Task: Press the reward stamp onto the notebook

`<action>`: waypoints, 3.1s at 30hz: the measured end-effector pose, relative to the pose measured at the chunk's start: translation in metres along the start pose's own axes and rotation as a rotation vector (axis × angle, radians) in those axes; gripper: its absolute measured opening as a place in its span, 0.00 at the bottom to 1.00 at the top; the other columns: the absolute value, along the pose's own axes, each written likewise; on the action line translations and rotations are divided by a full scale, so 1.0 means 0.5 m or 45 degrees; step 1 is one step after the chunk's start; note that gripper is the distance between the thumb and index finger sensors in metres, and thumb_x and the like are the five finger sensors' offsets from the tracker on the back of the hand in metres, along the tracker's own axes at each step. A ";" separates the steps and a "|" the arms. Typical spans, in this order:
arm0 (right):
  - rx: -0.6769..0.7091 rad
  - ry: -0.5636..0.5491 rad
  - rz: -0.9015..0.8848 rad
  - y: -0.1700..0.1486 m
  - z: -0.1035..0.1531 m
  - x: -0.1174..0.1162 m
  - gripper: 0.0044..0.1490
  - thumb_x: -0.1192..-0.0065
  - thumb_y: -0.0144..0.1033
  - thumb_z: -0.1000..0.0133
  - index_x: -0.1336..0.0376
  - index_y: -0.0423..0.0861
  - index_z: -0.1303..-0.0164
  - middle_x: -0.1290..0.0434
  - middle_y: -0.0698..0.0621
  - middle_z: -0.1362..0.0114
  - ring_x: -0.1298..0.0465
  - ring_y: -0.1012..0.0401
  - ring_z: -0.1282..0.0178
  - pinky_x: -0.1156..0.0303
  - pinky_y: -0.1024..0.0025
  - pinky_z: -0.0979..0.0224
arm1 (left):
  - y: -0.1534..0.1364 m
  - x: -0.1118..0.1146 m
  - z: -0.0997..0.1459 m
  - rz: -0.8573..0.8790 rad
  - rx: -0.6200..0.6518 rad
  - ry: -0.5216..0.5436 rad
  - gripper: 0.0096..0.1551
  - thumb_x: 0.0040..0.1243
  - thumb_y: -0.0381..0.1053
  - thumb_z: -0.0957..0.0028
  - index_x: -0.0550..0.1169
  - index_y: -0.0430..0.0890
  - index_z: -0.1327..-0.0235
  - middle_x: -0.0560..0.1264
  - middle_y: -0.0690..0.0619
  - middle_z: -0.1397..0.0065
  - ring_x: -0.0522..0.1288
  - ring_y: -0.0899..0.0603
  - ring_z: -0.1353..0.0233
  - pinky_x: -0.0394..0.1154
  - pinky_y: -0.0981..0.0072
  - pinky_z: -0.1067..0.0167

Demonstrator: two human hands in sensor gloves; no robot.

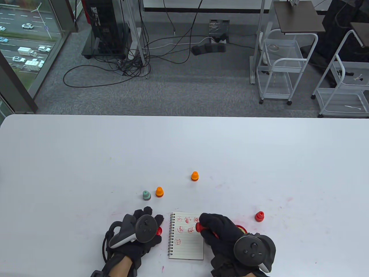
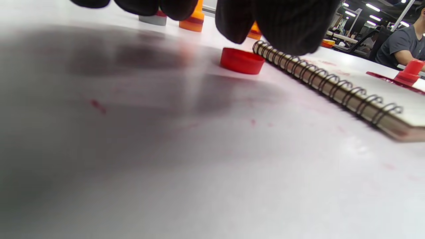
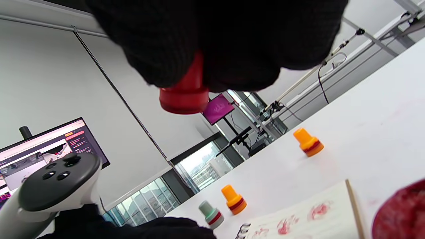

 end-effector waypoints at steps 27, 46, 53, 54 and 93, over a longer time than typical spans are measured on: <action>-0.009 0.538 0.699 -0.054 0.007 -0.096 0.27 0.29 0.34 0.54 0.25 0.50 0.43 0.15 0.47 0.41 0.16 0.52 0.50 0.18 0.59 0.46 | 0.025 -0.071 0.046 0.028 0.111 0.179 0.50 0.53 0.69 0.50 0.63 0.50 0.13 0.52 0.34 0.12 0.55 0.24 0.18 0.60 0.29 0.27; -0.057 0.642 0.777 -0.055 0.006 -0.122 0.26 0.32 0.33 0.53 0.27 0.50 0.42 0.15 0.48 0.41 0.18 0.52 0.46 0.20 0.58 0.42 | 0.026 -0.069 0.044 0.022 0.111 0.168 0.49 0.52 0.68 0.50 0.64 0.49 0.14 0.53 0.35 0.12 0.56 0.24 0.18 0.60 0.30 0.27; -0.036 0.612 0.827 -0.048 0.003 -0.120 0.26 0.31 0.33 0.54 0.25 0.50 0.44 0.13 0.49 0.43 0.17 0.53 0.48 0.18 0.59 0.45 | 0.026 -0.069 0.045 0.028 0.113 0.166 0.49 0.52 0.68 0.50 0.65 0.49 0.14 0.53 0.35 0.12 0.56 0.24 0.18 0.60 0.30 0.27; -0.021 0.606 0.841 -0.047 0.002 -0.120 0.26 0.31 0.33 0.54 0.25 0.51 0.44 0.13 0.49 0.43 0.16 0.53 0.49 0.18 0.60 0.45 | 0.026 -0.069 0.045 0.030 0.113 0.166 0.49 0.52 0.68 0.50 0.65 0.49 0.14 0.53 0.35 0.12 0.56 0.24 0.18 0.60 0.30 0.27; 0.344 0.691 0.832 0.078 -0.023 -0.228 0.29 0.29 0.33 0.52 0.30 0.51 0.38 0.20 0.47 0.36 0.19 0.54 0.48 0.20 0.59 0.43 | 0.028 -0.086 0.052 -0.005 0.133 0.208 0.48 0.52 0.68 0.49 0.66 0.49 0.15 0.53 0.35 0.12 0.56 0.24 0.18 0.60 0.30 0.27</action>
Point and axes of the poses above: the tracker on the back of each hand, its own y axis roughly to the thumb side, its own z axis roughly from the fingertips to the wrist, x = y × z, the point moved 5 cm from there along -z, roughly from the wrist to the fingertips
